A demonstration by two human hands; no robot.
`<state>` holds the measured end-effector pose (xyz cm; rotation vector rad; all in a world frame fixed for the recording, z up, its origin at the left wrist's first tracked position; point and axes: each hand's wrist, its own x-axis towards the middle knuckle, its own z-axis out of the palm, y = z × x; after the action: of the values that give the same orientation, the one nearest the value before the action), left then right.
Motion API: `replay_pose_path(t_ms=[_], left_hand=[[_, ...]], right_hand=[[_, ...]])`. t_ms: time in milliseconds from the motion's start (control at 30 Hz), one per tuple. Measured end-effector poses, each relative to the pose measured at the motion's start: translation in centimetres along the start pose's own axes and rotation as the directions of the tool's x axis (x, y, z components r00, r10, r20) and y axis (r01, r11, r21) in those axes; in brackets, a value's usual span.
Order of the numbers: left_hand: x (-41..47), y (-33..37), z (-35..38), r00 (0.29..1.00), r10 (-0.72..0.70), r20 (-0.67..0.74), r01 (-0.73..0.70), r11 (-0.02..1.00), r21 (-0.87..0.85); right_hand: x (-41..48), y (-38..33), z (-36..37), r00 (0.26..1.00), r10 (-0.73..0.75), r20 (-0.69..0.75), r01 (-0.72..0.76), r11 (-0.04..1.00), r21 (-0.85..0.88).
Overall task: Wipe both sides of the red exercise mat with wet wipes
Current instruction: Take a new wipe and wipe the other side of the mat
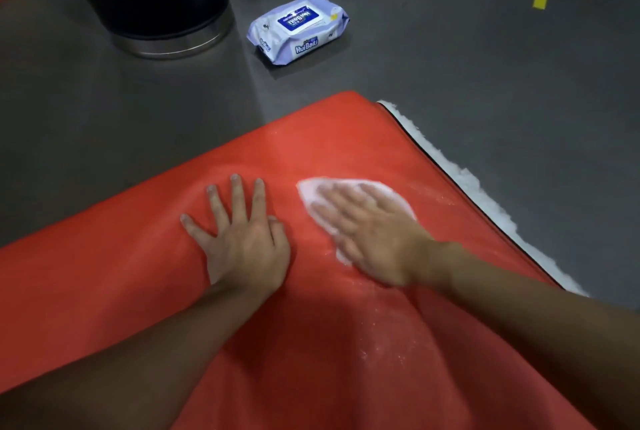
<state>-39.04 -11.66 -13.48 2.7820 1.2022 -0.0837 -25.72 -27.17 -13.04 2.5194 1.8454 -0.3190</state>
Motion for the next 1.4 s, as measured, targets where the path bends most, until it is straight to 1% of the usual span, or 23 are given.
replay_pose_path(t_ms=[100, 133, 267, 300, 400, 433, 467, 533, 600, 633, 733, 767, 800, 867, 933, 967, 1067, 1100, 1167, 1233, 1267, 1367, 1400], left_hand=[[0.0, 0.1, 0.1, 1.000, 0.008, -0.003, -0.008, 1.000, -0.003], [-0.1, 0.1, 0.1, 1.000, 0.011, -0.008, -0.011, 1.000, -0.004], [0.0, -0.1, 0.2, 1.000, 0.011, -0.021, -0.012, 1.000, -0.015], [0.0, -0.1, 0.2, 1.000, 0.010, -0.025, -0.010, 1.000, -0.015], [-0.1, 0.0, 0.2, 1.000, 0.013, -0.025, -0.014, 1.000, -0.010], [-0.1, 0.0, 0.3, 0.999, 0.015, -0.029, -0.015, 1.000, -0.010], [-0.1, 0.0, 0.3, 0.999, 0.017, -0.034, -0.017, 1.000, -0.013], [-0.1, 0.1, 0.2, 0.999, 0.017, -0.037, -0.018, 1.000, -0.023], [-0.1, 0.0, 0.2, 0.999, 0.009, -0.037, -0.010, 1.000, -0.021], [-0.1, 0.0, 0.2, 0.999, 0.009, -0.037, -0.010, 1.000, -0.017], [0.0, 0.0, 0.3, 0.999, 0.009, -0.037, -0.009, 1.000, -0.019], [0.1, 0.1, 0.3, 0.999, 0.008, -0.036, -0.009, 1.000, -0.022], [0.0, 0.0, 0.3, 0.999, 0.006, -0.034, -0.007, 1.000, -0.021], [0.1, 0.0, 0.3, 0.999, 0.007, -0.032, -0.008, 1.000, -0.019], [0.0, -0.1, 0.3, 0.999, 0.007, -0.036, -0.008, 1.000, -0.019], [0.0, 0.0, 0.3, 0.999, 0.010, -0.037, -0.011, 1.000, -0.019], [-0.1, 0.0, 0.4, 0.999, 0.012, -0.035, -0.013, 1.000, -0.018], [-0.1, 0.1, 0.3, 0.999, 0.013, -0.034, -0.014, 1.000, -0.018], [-0.1, 0.1, 0.2, 1.000, 0.015, -0.018, -0.015, 1.000, -0.016], [0.0, 0.2, 0.1, 1.000, 0.006, -0.001, -0.006, 1.000, -0.007], [-0.1, 0.2, 0.0, 1.000, 0.002, 0.011, -0.002, 1.000, 0.005], [0.3, 0.4, -0.4, 0.995, -0.008, 0.099, 0.005, 1.000, 0.028], [0.5, 0.5, -0.9, 0.989, -0.020, 0.150, 0.016, 0.999, 0.029]], right_hand=[[0.1, 0.4, -0.1, 0.951, 0.308, -0.018, -0.307, 0.951, 0.036], [-0.2, -1.1, 0.2, 0.956, 0.293, -0.033, -0.291, 0.955, 0.060], [-3.5, -2.2, 0.5, 0.998, -0.051, 0.027, 0.048, 0.995, 0.082], [-3.5, -0.6, 0.5, 0.999, -0.036, 0.019, 0.035, 0.999, 0.041], [-2.6, 0.6, 0.1, 0.952, 0.307, -0.015, -0.306, 0.951, 0.049], [-2.6, -0.9, 0.5, 0.934, 0.356, -0.024, -0.354, 0.934, 0.049], [-3.1, -2.9, 0.9, 0.948, 0.315, -0.042, -0.313, 0.948, 0.053], [-5.3, -5.8, 1.4, 0.997, 0.076, -0.011, -0.075, 0.995, 0.073], [-6.8, -3.7, 1.4, 0.994, -0.106, 0.031, 0.105, 0.994, 0.024], [-6.7, -1.8, 1.2, 0.997, -0.079, 0.018, 0.079, 0.997, -0.020], [-5.7, 0.6, 0.5, 0.958, 0.288, -0.015, -0.287, 0.957, 0.041], [-5.7, -0.7, 0.9, 0.940, 0.341, -0.016, -0.340, 0.939, 0.047], [-6.1, -2.5, 1.3, 0.948, 0.317, -0.036, -0.315, 0.948, 0.051], [-8.1, -5.3, 1.9, 0.992, 0.123, -0.008, -0.122, 0.990, 0.078], [-9.7, -3.6, 1.9, 0.999, -0.040, 0.028, 0.039, 0.998, 0.040], [-9.7, -2.0, 1.7, 1.000, -0.006, 0.008, 0.006, 1.000, 0.005], [-8.9, -0.6, 1.1, 0.953, 0.301, -0.006, -0.301, 0.953, 0.044], [-9.2, -1.9, 1.4, 0.951, 0.309, -0.001, -0.308, 0.948, 0.076], [-10.7, -4.4, 1.7, 0.988, 0.152, -0.008, -0.149, 0.977, 0.152], [-12.5, -3.7, 1.6, 0.997, 0.012, 0.071, -0.025, 0.981, 0.192], [-12.7, -2.3, 1.3, 0.996, 0.025, 0.080, -0.039, 0.983, 0.181], [-11.8, -0.9, 1.1, 0.949, 0.313, 0.040, -0.316, 0.944, 0.095], [-11.8, -2.0, 1.3, 0.946, 0.321, 0.055, -0.325, 0.941, 0.095]])
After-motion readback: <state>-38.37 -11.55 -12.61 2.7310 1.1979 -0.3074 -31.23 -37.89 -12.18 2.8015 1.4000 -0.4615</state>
